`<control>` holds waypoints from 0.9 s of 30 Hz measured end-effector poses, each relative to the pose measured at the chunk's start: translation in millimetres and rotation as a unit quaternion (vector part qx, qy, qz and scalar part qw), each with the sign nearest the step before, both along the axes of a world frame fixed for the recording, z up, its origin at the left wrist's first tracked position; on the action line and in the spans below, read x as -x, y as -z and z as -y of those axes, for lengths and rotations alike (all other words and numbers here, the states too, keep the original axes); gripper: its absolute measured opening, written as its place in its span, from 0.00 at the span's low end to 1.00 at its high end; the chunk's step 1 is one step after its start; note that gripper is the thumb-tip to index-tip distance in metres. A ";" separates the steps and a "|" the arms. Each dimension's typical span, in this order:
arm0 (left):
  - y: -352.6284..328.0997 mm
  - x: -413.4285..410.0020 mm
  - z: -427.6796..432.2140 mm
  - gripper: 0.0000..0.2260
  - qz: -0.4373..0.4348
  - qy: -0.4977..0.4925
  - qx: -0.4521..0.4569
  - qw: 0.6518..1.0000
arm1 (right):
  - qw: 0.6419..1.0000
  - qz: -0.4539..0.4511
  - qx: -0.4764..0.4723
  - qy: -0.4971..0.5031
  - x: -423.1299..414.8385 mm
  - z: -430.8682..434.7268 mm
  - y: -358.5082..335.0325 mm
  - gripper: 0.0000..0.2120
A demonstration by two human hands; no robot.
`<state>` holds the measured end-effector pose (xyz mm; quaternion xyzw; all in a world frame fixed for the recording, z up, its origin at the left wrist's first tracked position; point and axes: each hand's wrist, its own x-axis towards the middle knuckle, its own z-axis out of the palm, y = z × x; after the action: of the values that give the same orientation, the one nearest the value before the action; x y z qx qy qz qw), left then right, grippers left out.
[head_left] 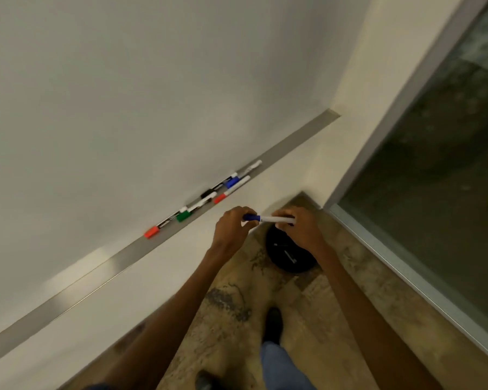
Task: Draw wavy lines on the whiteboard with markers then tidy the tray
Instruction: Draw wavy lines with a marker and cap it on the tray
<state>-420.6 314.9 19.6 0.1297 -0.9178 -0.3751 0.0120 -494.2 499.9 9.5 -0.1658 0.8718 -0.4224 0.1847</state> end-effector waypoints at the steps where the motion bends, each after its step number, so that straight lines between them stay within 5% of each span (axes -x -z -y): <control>1: 11.6 13.1 -12.8 0.06 0.012 0.012 0.004 1.000 | 1.000 -0.003 -0.014 0.013 9.7 -13.0 15.5 0.11; 11: 95.1 97.5 -78.6 0.21 0.155 0.101 0.006 0.983 | 0.994 0.004 -0.085 0.075 73.8 -77.4 87.0 0.20; 17: 90.1 106.5 -75.7 0.11 0.121 0.038 0.001 0.992 | 0.989 0.058 -0.108 0.085 98.8 -78.1 99.4 0.12; 27: 69.4 100.3 -24.5 0.05 -0.008 -0.115 0.022 0.993 | 0.999 -0.018 0.017 0.032 98.4 34.9 61.2 0.07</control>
<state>-520.9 339.3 -49.9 0.2314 -0.9047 -0.3518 0.0653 -592.5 465.1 -51.7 -0.1485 0.8725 -0.4397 0.1527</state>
